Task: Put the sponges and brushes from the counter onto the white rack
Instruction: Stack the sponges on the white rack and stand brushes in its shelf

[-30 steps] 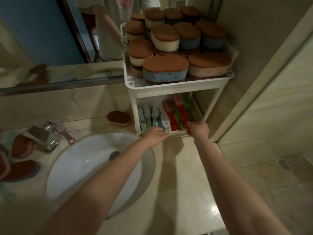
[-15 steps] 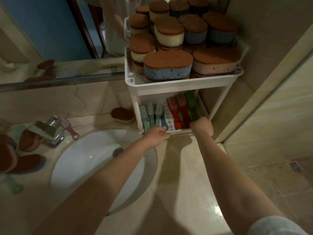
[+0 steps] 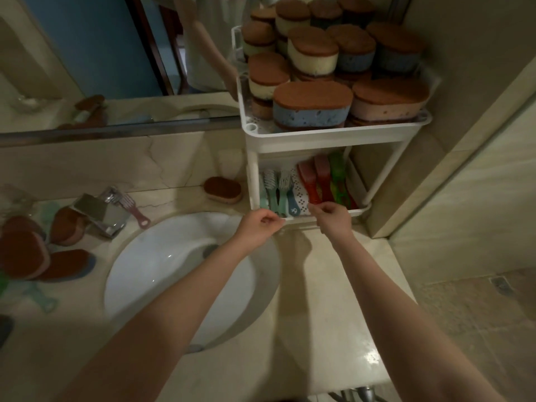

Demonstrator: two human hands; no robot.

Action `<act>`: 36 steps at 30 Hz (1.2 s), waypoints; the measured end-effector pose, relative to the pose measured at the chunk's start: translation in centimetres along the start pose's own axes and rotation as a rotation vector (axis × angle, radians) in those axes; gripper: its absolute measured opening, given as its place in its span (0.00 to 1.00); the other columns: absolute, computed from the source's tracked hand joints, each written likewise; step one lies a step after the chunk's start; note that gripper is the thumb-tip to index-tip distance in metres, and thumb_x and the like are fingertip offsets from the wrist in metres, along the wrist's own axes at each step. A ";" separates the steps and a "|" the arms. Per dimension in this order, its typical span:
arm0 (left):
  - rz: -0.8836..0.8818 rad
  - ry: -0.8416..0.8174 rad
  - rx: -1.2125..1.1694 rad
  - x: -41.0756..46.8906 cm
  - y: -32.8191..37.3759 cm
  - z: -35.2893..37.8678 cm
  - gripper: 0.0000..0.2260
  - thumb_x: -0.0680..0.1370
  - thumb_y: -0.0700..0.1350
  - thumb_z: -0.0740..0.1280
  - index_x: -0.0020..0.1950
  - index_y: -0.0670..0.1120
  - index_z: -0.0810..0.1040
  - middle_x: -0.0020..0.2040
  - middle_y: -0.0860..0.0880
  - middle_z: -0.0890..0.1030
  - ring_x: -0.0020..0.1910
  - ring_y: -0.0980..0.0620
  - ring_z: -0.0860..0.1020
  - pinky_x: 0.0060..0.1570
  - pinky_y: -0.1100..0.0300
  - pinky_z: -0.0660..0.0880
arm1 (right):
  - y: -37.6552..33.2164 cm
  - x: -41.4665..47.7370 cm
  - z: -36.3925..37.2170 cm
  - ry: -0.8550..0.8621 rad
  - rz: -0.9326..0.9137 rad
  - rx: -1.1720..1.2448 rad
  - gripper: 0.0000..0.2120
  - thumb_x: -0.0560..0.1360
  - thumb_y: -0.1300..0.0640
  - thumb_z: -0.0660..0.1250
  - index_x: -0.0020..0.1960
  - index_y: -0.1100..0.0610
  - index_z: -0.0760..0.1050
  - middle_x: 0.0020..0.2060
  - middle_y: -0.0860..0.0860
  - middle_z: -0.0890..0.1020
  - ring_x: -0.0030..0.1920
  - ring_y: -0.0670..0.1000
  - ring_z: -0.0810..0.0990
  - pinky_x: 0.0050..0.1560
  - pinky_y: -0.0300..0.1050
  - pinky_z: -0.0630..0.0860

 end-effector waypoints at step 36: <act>-0.478 0.922 -0.194 -27.1 -35.4 -45.2 0.08 0.75 0.37 0.67 0.54 0.37 0.78 0.48 0.47 0.77 0.48 0.50 0.74 0.47 0.65 0.66 | -18.0 -26.1 54.8 -0.640 -0.488 -0.701 0.43 0.68 0.40 0.71 0.73 0.57 0.56 0.67 0.58 0.67 0.67 0.62 0.67 0.62 0.57 0.70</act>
Point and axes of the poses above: each hand's wrist, its own x-axis towards the middle knuckle, its own z-axis out of the palm, y = z × x, the point moved 7 cm from there along x, towards the middle knuckle
